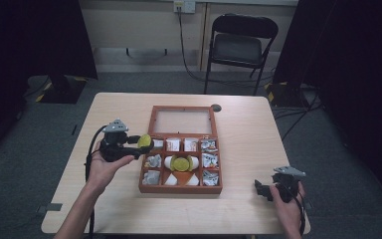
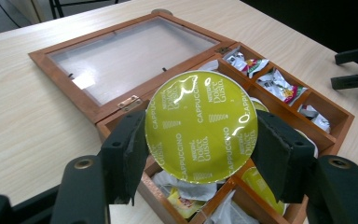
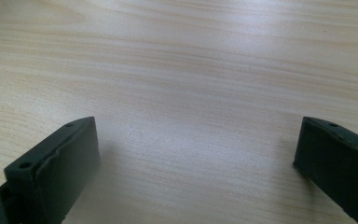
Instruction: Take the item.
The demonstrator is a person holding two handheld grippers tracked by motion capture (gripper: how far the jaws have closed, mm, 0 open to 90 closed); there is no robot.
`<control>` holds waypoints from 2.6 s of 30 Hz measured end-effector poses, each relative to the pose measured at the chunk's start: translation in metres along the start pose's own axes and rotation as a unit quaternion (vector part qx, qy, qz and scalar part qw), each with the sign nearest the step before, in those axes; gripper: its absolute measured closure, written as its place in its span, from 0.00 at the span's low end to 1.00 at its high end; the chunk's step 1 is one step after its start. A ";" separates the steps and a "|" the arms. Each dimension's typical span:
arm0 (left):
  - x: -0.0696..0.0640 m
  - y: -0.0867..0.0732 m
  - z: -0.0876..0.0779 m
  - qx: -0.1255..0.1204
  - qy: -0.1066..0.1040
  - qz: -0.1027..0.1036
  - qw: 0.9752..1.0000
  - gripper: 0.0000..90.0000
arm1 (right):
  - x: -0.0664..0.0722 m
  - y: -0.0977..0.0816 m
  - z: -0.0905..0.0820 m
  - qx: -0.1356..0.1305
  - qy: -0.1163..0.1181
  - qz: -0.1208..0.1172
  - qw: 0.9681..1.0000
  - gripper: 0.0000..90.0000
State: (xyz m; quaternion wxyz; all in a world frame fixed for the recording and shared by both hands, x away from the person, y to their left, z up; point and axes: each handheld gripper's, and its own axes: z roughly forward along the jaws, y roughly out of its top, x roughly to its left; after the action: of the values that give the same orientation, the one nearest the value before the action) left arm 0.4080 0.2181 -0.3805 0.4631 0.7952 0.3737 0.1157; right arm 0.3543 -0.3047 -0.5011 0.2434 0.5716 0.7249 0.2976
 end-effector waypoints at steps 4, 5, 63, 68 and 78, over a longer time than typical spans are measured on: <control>0.006 -0.002 -0.003 -0.003 0.007 -0.006 1.000 0.43 | 0.000 0.000 0.000 0.000 0.000 0.000 1.000 0.00; 0.007 -0.002 -0.003 0.000 0.012 -0.006 1.000 0.43 | 0.000 0.000 0.000 0.000 0.000 0.000 1.000 0.00; 0.076 -0.070 0.035 0.110 0.100 -0.067 0.987 0.43 | 0.000 0.000 0.000 -0.001 -0.001 0.000 1.000 0.00; 0.076 -0.070 0.037 0.112 0.097 -0.072 0.986 0.42 | 0.000 0.000 0.000 -0.001 -0.001 -0.001 1.000 0.00; 0.077 -0.068 0.034 0.098 0.093 -0.090 0.987 0.30 | 0.000 0.000 0.000 -0.001 -0.001 0.000 1.000 0.00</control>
State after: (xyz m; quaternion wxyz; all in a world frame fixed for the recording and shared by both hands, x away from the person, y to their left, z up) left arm 0.4466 0.2701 -0.4677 0.3543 0.7858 0.4948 0.1100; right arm 0.3544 -0.3049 -0.5009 0.2444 0.5713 0.7247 0.2977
